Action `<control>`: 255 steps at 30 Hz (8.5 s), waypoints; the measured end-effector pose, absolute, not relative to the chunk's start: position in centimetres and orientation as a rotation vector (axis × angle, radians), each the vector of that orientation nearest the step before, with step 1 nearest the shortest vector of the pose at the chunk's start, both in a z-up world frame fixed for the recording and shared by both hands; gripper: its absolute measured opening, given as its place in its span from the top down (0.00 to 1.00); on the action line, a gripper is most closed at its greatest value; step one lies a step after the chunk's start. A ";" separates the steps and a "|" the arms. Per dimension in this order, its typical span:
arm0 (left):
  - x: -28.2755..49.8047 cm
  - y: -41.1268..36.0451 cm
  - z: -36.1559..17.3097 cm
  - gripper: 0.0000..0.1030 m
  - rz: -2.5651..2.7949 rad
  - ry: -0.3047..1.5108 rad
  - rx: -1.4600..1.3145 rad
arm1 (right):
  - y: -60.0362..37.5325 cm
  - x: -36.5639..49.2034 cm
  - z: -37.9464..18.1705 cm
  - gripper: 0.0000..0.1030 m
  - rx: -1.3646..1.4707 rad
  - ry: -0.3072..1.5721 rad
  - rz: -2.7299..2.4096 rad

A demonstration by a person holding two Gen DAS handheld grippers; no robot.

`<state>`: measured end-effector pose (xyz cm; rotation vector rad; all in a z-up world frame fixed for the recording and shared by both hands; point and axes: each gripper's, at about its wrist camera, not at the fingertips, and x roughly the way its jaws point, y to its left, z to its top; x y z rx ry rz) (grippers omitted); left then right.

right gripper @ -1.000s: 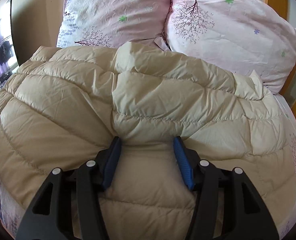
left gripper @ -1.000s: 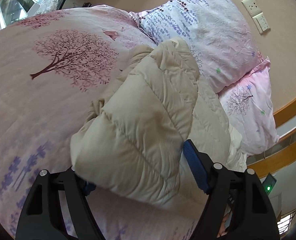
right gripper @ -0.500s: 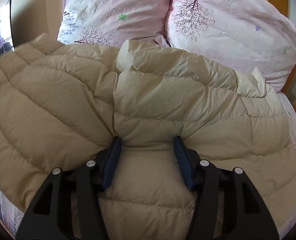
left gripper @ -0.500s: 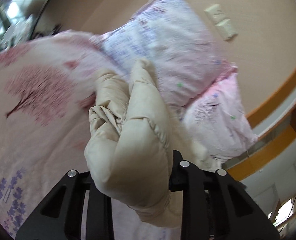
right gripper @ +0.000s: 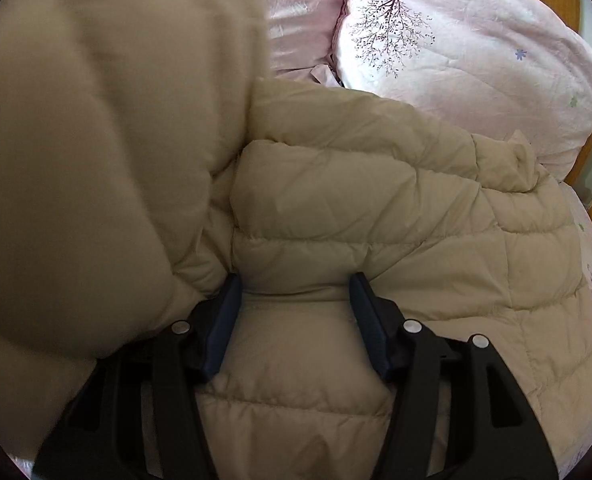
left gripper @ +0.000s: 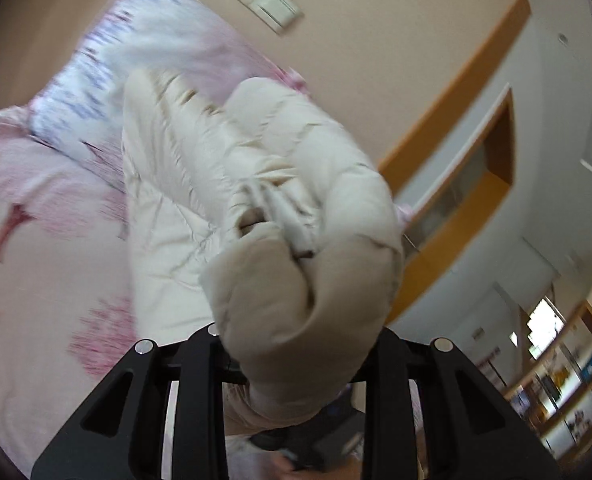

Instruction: Fold large clothes

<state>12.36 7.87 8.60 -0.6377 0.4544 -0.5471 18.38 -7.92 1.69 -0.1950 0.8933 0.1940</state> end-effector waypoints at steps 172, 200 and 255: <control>34.7 -4.3 3.3 0.25 -0.314 0.907 -0.065 | -38.3 28.6 6.2 0.83 0.423 1.106 0.168; 23.6 -9.1 6.7 0.25 -0.597 0.819 0.033 | -34.1 15.5 7.8 0.57 0.237 0.959 0.206; 22.5 -2.3 1.5 0.12 -0.467 0.866 -0.257 | -37.4 14.1 10.9 0.49 0.436 0.909 0.147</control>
